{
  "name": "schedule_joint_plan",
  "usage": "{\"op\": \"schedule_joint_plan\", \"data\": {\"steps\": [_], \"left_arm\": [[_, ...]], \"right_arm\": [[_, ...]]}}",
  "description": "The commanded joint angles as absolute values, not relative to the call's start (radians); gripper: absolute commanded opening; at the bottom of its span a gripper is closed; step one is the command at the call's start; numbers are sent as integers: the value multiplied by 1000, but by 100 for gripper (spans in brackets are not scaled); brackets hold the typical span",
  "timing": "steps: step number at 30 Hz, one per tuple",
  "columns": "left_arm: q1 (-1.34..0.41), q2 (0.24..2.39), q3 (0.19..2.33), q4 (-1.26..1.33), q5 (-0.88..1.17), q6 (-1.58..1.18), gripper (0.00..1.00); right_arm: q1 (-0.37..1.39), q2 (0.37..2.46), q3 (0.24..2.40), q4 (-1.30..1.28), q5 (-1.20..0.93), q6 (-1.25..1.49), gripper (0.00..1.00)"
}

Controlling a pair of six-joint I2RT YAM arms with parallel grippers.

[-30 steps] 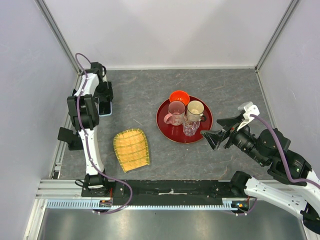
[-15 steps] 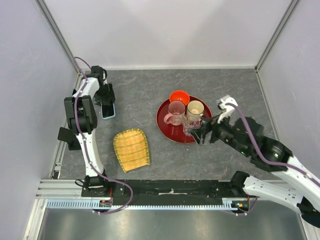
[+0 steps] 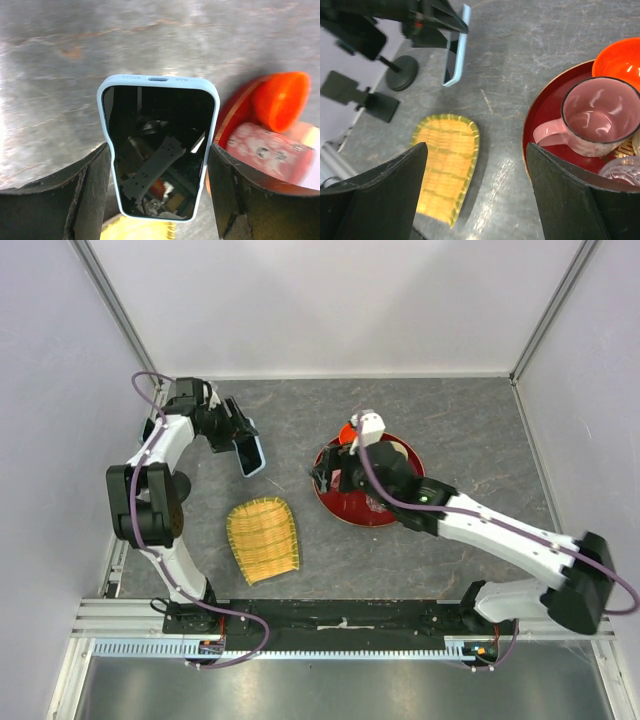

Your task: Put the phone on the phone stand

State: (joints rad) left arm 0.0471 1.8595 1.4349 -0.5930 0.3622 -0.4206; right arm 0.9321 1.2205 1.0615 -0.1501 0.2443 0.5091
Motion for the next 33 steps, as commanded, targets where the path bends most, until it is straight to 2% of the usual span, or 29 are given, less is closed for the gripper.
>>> {"op": "schedule_joint_plan", "data": {"steps": [1, 2, 6, 11, 16, 17, 21, 33], "left_arm": [[38, 1709, 1391, -381, 603, -558, 2], [40, 1669, 1359, -326, 662, -566, 2], [29, 1600, 1321, -293, 669, -532, 2], [9, 1537, 1312, -291, 614, -465, 2], [-93, 1448, 1309, -295, 496, -347, 2], [-118, 1437, 1302, -295, 471, -313, 2], [-167, 1393, 1279, -279, 394, -267, 2], [-281, 1373, 1241, -238, 312, -149, 2]], "right_arm": [[934, 1391, 1147, 40, 391, 503, 87], [934, 1420, 1205, 52, 420, 503, 87], [862, 1564, 1389, 54, 407, 600, 86], [712, 1732, 1636, 3, 206, 655, 84], [620, 1880, 1839, -162, -70, 542, 82], [618, 1891, 1854, -199, -151, 513, 83], [612, 1881, 1852, -253, -141, 414, 82], [566, 1749, 1697, -199, -193, 495, 81]]}}
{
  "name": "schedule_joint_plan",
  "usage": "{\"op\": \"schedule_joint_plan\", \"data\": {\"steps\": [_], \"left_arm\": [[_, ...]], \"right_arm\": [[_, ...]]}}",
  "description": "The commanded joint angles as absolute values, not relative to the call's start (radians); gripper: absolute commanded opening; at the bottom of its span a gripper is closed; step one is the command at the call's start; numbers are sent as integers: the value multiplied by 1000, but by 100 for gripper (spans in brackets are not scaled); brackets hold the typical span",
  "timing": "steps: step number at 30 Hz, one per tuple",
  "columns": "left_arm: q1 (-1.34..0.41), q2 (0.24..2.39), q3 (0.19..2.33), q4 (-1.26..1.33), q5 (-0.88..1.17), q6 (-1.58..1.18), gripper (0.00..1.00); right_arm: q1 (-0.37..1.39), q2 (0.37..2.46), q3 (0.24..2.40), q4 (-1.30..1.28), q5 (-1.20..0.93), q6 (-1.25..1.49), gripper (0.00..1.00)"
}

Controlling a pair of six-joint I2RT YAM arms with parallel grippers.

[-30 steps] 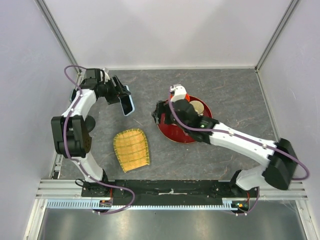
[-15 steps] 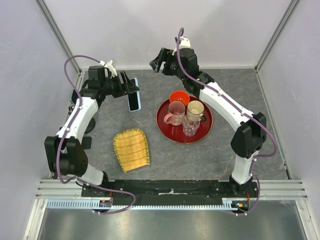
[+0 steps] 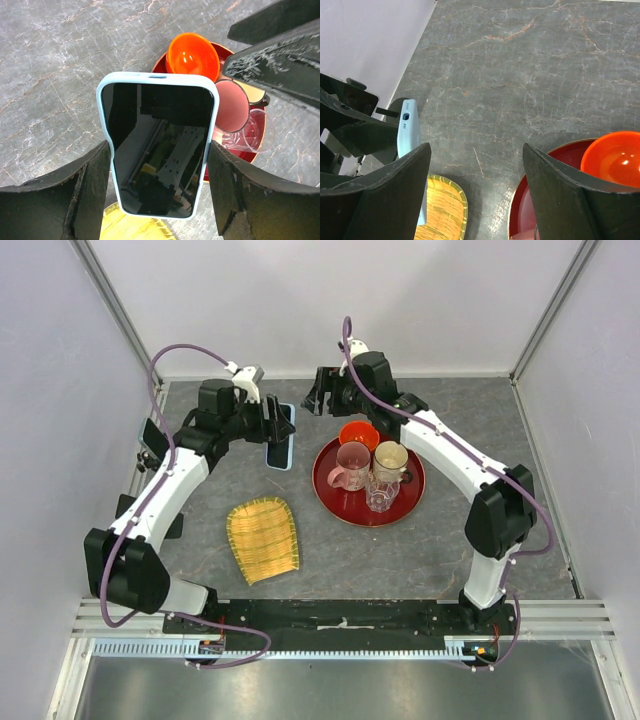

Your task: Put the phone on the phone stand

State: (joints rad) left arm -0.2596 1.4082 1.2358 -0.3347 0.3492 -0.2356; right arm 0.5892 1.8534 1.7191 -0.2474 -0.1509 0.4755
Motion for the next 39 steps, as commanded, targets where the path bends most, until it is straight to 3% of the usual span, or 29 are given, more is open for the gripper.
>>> {"op": "schedule_joint_plan", "data": {"steps": [1, 8, 31, 32, 35, 36, 37, 39], "left_arm": [[-285, 1373, 1235, -235, 307, -141, 2], [-334, 1368, 1224, -213, 305, -68, 2], [-417, 1321, 1198, -192, 244, 43, 2], [-419, 1319, 1198, -195, 245, 44, 2], [-420, 1313, 1201, -199, 252, 38, 2], [-420, 1312, 1201, -198, 259, 29, 6], [-420, 1304, 1200, -190, 267, 9, 23], [-419, 1290, 1187, -178, 290, -24, 44]], "right_arm": [[566, 1743, 1694, -199, -216, 500, 80], [566, 1752, 1703, -198, -380, 526, 73], [615, 1865, 1717, -232, -488, 486, 48], [618, 1870, 1717, -230, -491, 483, 45], [620, 1870, 1710, -213, -494, 483, 22], [620, 1853, 1686, -198, -485, 485, 8], [618, 1839, 1668, -149, -470, 495, 0], [617, 1775, 1573, -69, -411, 514, 0]]}}
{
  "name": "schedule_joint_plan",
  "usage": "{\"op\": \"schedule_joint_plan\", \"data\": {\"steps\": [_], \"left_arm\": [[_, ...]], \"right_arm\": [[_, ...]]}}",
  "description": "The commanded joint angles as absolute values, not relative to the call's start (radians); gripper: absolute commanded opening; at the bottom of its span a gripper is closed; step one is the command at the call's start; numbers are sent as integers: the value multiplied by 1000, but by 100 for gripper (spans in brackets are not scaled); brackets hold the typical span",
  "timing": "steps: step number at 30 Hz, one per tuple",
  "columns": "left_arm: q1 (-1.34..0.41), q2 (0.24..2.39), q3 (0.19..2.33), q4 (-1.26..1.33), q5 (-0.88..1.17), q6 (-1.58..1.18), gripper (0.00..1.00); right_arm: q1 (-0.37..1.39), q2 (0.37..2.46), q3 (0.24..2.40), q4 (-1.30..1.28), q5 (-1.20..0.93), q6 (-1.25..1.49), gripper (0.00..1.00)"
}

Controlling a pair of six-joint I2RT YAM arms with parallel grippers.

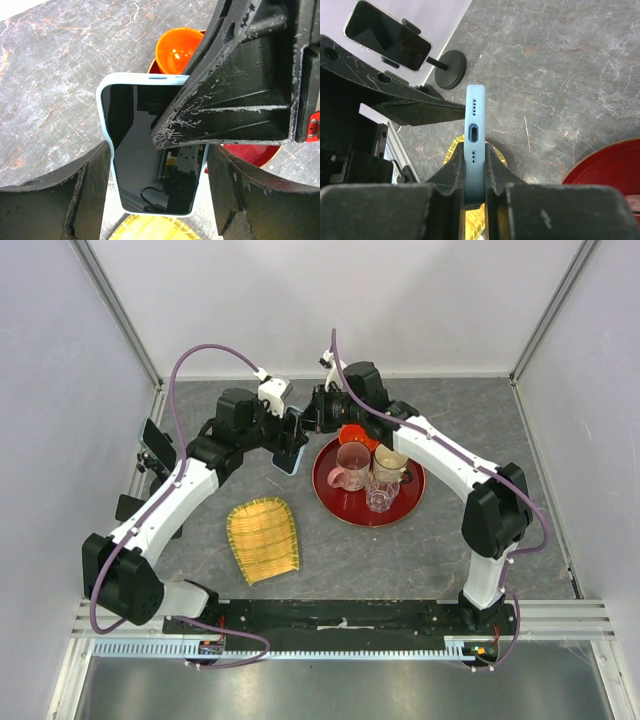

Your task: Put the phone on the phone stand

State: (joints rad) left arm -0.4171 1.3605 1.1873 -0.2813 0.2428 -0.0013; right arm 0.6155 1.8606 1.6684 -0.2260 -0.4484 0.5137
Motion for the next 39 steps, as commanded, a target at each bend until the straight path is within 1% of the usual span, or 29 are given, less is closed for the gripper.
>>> {"op": "schedule_joint_plan", "data": {"steps": [1, 2, 3, 4, 6, 8, 10, 11, 13, 14, 16, 17, 18, 19, 20, 21, 22, 24, 25, 28, 34, 39], "left_arm": [[-417, 1281, 1183, -163, 299, -55, 51], [-414, 1263, 1178, -152, 313, -67, 60], [-413, 1252, 1169, -143, 345, -81, 67], [-407, 1241, 1163, -120, 362, -110, 73], [-393, 1207, 1143, -92, 415, -144, 77], [-356, 1171, 1105, -16, 489, -210, 79], [-300, 1154, 1071, 101, 538, -302, 80], [-276, 1143, 1036, 148, 589, -342, 81], [-218, 1143, 999, 243, 656, -475, 81], [-204, 1147, 967, 362, 723, -520, 82], [-181, 1179, 936, 493, 785, -671, 82], [-178, 1196, 905, 650, 854, -727, 82], [-178, 1245, 893, 752, 888, -849, 82], [-178, 1271, 882, 849, 920, -917, 75], [-179, 1308, 862, 945, 963, -989, 73], [-179, 1340, 851, 1174, 975, -1141, 72], [-181, 1409, 844, 1271, 980, -1213, 72], [-179, 1466, 838, 1491, 982, -1366, 72], [-184, 1511, 839, 1529, 983, -1394, 72], [-193, 1534, 844, 1545, 989, -1410, 72], [-221, 1503, 830, 1568, 985, -1376, 72], [-252, 1486, 830, 1572, 994, -1358, 70]], "right_arm": [[617, 1747, 1531, 39, -390, 529, 0], [614, 1689, 1488, 93, -373, 543, 0], [606, 1662, 1407, 144, -344, 557, 0], [600, 1634, 1369, 246, -338, 574, 0], [582, 1557, 1256, 390, -319, 623, 0], [565, 1481, 1160, 466, -290, 659, 0], [554, 1422, 1082, 615, -244, 676, 0], [549, 1364, 1013, 662, -227, 683, 0], [549, 1315, 968, 738, -181, 677, 0], [549, 1275, 936, 752, -167, 673, 0], [549, 1240, 896, 816, -132, 687, 0], [549, 1205, 847, 843, -91, 698, 0], [549, 1189, 824, 912, -75, 722, 0], [549, 1163, 802, 943, -63, 735, 0], [549, 1149, 770, 965, -37, 751, 0], [549, 1137, 756, 1001, -32, 774, 0], [551, 1118, 746, 1021, -32, 784, 0], [549, 1112, 735, 1038, -32, 798, 0], [549, 1114, 735, 1040, -32, 819, 0], [551, 1143, 732, 1084, -58, 853, 0], [557, 1187, 736, 1121, -75, 884, 0], [578, 1198, 729, 1153, -66, 884, 0]]}}
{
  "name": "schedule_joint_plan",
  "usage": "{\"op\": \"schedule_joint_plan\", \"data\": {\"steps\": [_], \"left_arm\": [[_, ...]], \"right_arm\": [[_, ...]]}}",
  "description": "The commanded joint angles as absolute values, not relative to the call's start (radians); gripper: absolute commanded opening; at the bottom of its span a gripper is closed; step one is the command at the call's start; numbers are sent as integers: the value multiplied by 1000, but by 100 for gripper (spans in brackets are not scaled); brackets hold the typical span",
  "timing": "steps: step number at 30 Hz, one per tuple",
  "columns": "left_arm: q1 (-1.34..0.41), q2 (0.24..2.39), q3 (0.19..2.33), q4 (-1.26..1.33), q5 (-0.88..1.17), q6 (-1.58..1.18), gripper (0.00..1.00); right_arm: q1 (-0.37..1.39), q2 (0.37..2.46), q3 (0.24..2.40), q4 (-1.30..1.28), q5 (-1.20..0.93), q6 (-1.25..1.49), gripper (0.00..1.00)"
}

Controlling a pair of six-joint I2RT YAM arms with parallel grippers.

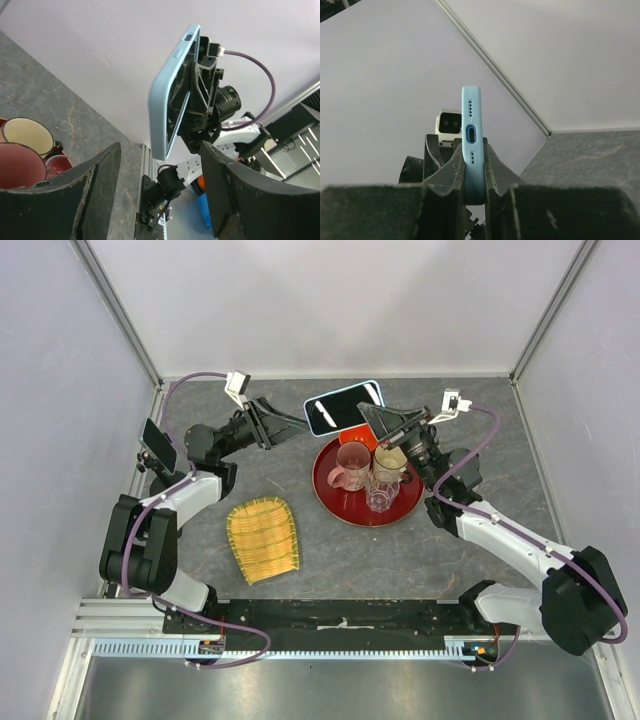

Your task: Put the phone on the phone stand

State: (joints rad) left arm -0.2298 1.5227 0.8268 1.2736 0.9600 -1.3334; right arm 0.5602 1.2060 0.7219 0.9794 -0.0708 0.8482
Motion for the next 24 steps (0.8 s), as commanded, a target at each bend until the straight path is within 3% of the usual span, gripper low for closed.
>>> {"op": "schedule_joint_plan", "data": {"steps": [1, 14, 15, 17, 18, 19, 21, 22, 24], "left_arm": [[-253, 1488, 830, 1572, 991, -1361, 68], [-252, 1483, 827, 1632, 976, -1394, 37], [-252, 1486, 833, 1634, 983, -1400, 23], [-247, 1493, 848, 1634, 1009, -1413, 7], [-242, 1496, 851, 1634, 1012, -1414, 3], [-239, 1499, 860, 1629, 1029, -1416, 2], [-226, 1516, 879, 1621, 1055, -1428, 2], [-221, 1519, 894, 1614, 1075, -1433, 2], [-200, 1526, 903, 1592, 1092, -1431, 2]], "right_arm": [[581, 1201, 727, 1155, -64, 885, 0], [725, 1230, 627, 1336, 123, 807, 0], [732, 1238, 627, 1336, 133, 802, 0], [736, 1239, 643, 1298, 130, 787, 0], [736, 1230, 656, 1251, 123, 772, 3], [735, 1223, 707, 1182, 101, 746, 19], [723, 1218, 788, 927, 36, 631, 32], [697, 1226, 881, 852, -77, 602, 46], [652, 1265, 971, 662, -203, 543, 59]]}}
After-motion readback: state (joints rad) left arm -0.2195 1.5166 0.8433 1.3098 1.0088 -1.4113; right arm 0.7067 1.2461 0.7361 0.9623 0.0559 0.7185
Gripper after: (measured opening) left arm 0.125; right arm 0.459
